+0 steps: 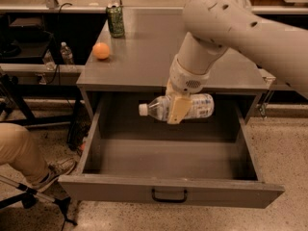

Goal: Place blue plastic bottle into top drawer

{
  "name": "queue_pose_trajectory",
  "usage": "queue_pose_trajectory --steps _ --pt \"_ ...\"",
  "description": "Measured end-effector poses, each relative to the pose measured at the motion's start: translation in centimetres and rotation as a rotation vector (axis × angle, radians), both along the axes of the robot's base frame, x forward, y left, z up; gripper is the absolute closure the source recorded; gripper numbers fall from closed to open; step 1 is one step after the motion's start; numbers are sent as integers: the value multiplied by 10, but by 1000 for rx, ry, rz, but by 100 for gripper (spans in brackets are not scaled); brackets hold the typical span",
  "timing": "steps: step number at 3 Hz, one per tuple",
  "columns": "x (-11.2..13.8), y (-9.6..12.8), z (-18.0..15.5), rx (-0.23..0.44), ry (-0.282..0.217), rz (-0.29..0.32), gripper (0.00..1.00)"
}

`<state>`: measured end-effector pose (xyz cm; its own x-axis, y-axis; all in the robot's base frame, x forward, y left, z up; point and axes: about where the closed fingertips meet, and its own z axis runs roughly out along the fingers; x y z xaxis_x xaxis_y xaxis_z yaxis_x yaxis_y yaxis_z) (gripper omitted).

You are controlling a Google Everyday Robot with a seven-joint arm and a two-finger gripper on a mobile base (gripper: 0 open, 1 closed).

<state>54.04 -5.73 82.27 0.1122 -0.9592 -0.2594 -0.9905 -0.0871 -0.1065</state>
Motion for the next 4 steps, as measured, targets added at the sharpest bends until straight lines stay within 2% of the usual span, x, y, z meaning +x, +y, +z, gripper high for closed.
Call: queue_pose_trajectory --steps 1,2,3,4 --pt "-17 25 -29 32 60 -4 100" --pt "-21 46 -48 82 69 -17 100" --pt "-18 48 -52 88 67 -25 100" --pt "-17 47 -67 90 91 -48 100"
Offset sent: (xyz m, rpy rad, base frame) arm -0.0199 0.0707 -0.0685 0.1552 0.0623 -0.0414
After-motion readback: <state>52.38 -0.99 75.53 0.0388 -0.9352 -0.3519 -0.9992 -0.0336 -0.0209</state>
